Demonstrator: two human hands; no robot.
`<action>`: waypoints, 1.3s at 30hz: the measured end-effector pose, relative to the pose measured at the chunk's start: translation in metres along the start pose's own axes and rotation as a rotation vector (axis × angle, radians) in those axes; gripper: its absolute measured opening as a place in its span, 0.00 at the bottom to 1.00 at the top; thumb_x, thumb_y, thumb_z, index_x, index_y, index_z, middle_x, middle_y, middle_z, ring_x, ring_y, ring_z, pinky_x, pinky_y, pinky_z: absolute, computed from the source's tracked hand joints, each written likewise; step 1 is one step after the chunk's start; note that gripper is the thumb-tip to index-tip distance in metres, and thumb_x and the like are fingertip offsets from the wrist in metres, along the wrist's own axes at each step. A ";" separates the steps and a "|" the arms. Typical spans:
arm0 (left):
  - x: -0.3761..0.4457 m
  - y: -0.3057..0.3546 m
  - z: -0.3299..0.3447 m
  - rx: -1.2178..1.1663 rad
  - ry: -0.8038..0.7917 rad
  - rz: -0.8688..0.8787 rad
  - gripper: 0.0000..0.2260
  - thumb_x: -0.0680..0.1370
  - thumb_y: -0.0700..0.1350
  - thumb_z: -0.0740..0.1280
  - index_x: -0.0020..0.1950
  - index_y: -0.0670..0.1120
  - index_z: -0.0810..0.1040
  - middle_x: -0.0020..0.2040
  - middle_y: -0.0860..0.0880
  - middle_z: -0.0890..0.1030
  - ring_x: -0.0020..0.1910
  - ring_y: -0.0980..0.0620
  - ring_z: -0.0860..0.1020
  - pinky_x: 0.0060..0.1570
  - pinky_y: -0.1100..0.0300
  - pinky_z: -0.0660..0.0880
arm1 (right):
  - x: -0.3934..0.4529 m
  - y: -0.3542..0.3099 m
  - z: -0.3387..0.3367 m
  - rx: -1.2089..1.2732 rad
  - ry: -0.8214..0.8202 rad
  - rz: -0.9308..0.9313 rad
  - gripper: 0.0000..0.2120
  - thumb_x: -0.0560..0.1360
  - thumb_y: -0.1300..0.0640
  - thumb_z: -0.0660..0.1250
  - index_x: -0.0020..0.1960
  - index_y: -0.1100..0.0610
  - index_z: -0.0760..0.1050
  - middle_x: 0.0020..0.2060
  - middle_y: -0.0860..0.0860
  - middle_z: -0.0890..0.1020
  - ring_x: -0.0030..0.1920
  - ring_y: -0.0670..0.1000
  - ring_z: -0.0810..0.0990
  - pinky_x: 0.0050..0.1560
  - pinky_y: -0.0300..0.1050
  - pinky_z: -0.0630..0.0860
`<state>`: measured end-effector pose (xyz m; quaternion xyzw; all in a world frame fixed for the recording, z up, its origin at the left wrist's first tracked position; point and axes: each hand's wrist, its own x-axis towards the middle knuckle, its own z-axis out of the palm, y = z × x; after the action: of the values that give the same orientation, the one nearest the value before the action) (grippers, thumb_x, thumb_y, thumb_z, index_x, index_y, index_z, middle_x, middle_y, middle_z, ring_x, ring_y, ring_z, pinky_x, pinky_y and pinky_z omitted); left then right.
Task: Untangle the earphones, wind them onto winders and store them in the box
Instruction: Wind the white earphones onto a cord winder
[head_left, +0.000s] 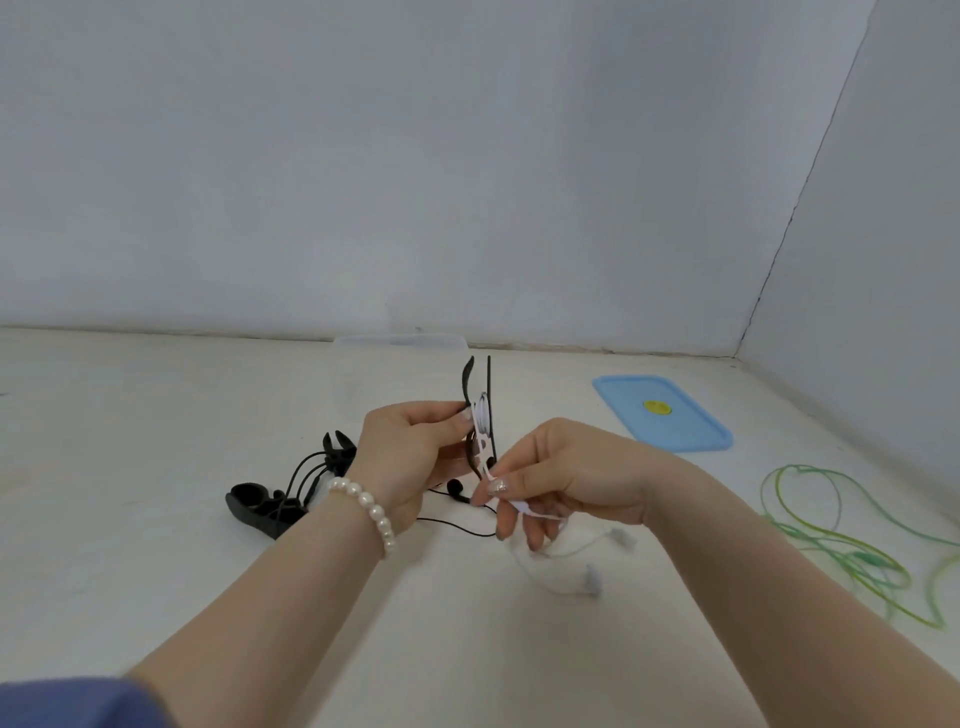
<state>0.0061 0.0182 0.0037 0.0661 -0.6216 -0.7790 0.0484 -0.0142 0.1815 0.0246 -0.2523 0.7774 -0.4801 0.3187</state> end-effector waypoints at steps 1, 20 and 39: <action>-0.001 0.001 0.000 -0.021 -0.010 -0.012 0.05 0.73 0.36 0.68 0.46 0.36 0.82 0.36 0.42 0.83 0.35 0.46 0.80 0.34 0.59 0.79 | 0.000 0.001 -0.001 -0.014 -0.016 0.024 0.07 0.77 0.60 0.64 0.48 0.60 0.81 0.33 0.52 0.83 0.26 0.48 0.77 0.31 0.36 0.72; -0.011 0.003 0.004 0.121 -0.243 -0.062 0.07 0.73 0.32 0.66 0.48 0.36 0.81 0.40 0.40 0.83 0.36 0.47 0.80 0.39 0.58 0.81 | 0.002 0.025 -0.026 -0.135 0.281 0.194 0.09 0.67 0.55 0.75 0.41 0.62 0.82 0.21 0.48 0.68 0.25 0.47 0.63 0.29 0.39 0.61; -0.001 -0.012 0.004 0.607 -0.096 0.129 0.08 0.71 0.36 0.71 0.37 0.48 0.81 0.33 0.47 0.82 0.35 0.49 0.80 0.49 0.47 0.79 | -0.007 0.004 -0.036 -0.020 0.619 0.062 0.11 0.69 0.62 0.72 0.30 0.60 0.77 0.20 0.50 0.75 0.20 0.46 0.67 0.23 0.36 0.63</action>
<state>0.0069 0.0244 -0.0073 0.0012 -0.8302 -0.5556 0.0463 -0.0361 0.2090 0.0348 -0.0732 0.8495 -0.5165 0.0789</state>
